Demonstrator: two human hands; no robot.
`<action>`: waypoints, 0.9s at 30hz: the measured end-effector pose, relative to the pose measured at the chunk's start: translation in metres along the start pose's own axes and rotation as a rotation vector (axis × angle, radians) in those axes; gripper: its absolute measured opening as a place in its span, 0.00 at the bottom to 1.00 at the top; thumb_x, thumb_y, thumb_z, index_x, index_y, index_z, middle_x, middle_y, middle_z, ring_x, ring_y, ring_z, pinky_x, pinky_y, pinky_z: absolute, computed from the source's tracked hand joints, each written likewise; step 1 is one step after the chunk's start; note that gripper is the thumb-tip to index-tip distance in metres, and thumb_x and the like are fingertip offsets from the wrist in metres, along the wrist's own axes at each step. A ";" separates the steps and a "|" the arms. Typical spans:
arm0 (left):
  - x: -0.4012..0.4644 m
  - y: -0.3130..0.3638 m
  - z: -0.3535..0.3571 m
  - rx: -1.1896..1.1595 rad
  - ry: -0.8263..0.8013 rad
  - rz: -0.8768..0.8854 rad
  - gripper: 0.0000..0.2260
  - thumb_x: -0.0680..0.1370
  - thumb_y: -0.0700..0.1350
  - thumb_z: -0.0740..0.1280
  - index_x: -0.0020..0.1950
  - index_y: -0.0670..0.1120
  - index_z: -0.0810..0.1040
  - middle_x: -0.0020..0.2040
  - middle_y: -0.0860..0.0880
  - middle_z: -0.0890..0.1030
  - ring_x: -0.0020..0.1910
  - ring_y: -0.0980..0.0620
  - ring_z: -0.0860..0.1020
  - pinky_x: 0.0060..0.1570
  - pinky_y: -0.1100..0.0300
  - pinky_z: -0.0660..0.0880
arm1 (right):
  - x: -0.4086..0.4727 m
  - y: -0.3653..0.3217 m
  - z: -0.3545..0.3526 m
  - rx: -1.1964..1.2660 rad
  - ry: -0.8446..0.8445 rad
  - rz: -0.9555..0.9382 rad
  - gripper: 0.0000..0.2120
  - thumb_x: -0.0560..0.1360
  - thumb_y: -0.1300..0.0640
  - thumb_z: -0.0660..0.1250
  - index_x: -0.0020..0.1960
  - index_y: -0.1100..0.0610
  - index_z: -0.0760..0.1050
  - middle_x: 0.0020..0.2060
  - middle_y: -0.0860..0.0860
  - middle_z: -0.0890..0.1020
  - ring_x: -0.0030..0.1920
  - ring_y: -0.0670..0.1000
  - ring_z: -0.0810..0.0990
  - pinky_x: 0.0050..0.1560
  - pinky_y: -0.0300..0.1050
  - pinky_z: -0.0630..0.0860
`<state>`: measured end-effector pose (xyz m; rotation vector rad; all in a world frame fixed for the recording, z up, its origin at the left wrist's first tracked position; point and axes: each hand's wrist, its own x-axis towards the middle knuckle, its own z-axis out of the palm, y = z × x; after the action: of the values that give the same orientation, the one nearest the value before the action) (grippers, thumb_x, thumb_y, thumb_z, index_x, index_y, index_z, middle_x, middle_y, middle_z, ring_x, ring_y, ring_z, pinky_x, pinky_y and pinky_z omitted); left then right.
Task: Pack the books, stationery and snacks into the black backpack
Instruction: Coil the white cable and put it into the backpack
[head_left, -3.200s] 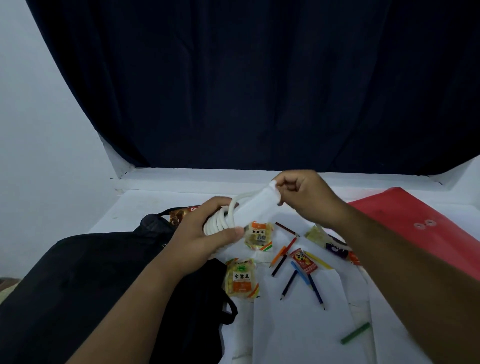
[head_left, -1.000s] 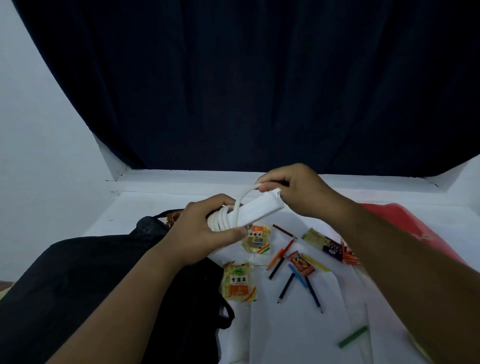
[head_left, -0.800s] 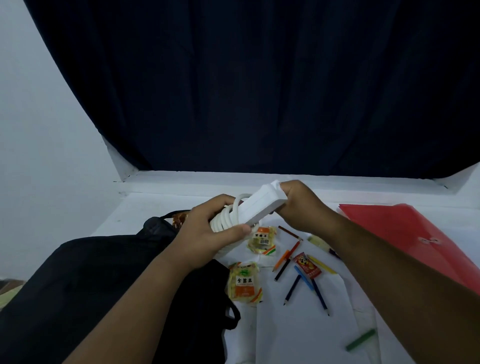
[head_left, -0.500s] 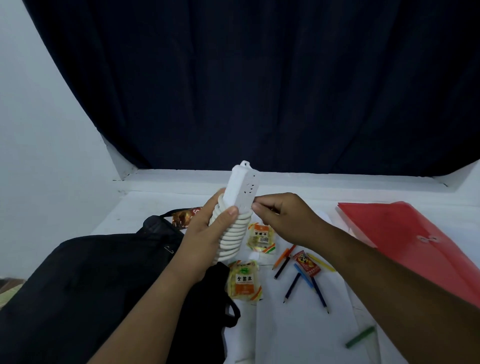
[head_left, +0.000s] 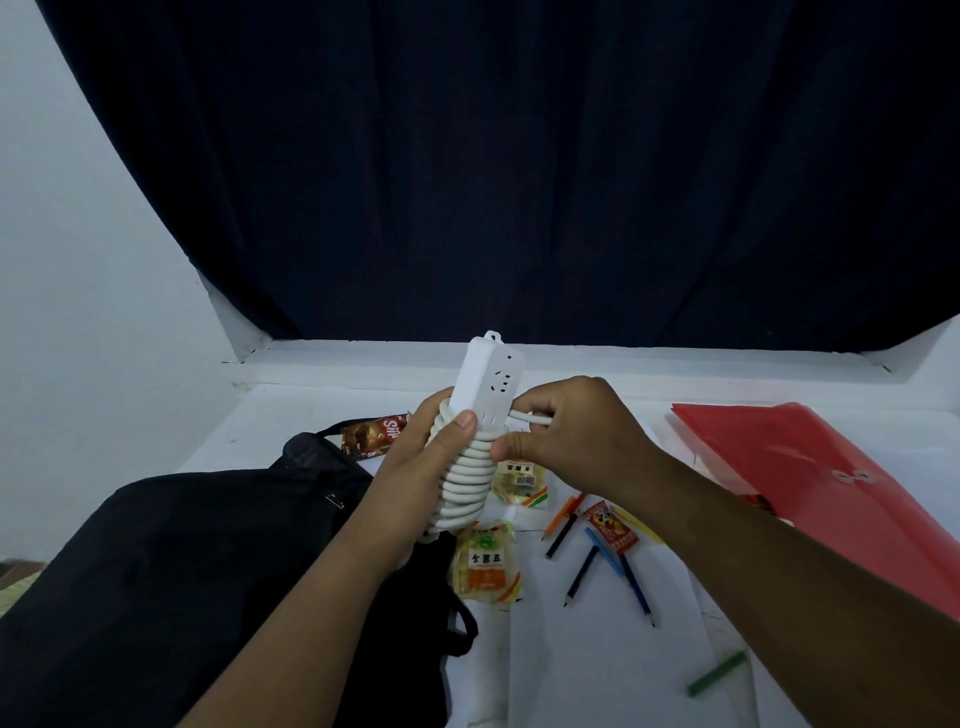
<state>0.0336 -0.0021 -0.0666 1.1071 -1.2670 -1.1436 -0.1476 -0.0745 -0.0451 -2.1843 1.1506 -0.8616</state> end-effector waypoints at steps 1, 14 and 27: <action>0.000 0.001 0.001 0.010 0.008 0.000 0.16 0.80 0.59 0.63 0.65 0.56 0.76 0.53 0.48 0.84 0.48 0.49 0.83 0.46 0.53 0.79 | 0.000 -0.001 0.001 -0.025 0.009 0.005 0.18 0.63 0.38 0.78 0.50 0.45 0.86 0.43 0.42 0.86 0.39 0.46 0.82 0.41 0.54 0.80; 0.012 0.002 -0.003 -0.112 -0.005 -0.136 0.19 0.74 0.56 0.64 0.59 0.47 0.75 0.50 0.44 0.82 0.48 0.44 0.80 0.53 0.44 0.77 | 0.002 -0.004 0.001 -0.081 0.081 -0.019 0.13 0.63 0.46 0.81 0.42 0.52 0.85 0.44 0.45 0.87 0.42 0.48 0.83 0.43 0.52 0.81; 0.011 0.017 -0.018 0.154 0.318 0.027 0.08 0.83 0.50 0.63 0.56 0.49 0.78 0.46 0.44 0.83 0.39 0.50 0.83 0.33 0.61 0.78 | -0.018 0.038 -0.033 -0.167 -0.109 0.024 0.07 0.82 0.49 0.62 0.51 0.47 0.79 0.38 0.46 0.81 0.37 0.46 0.78 0.40 0.49 0.76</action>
<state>0.0514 -0.0112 -0.0485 1.3236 -1.1285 -0.8199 -0.1992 -0.0834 -0.0547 -2.3153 1.2307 -0.6483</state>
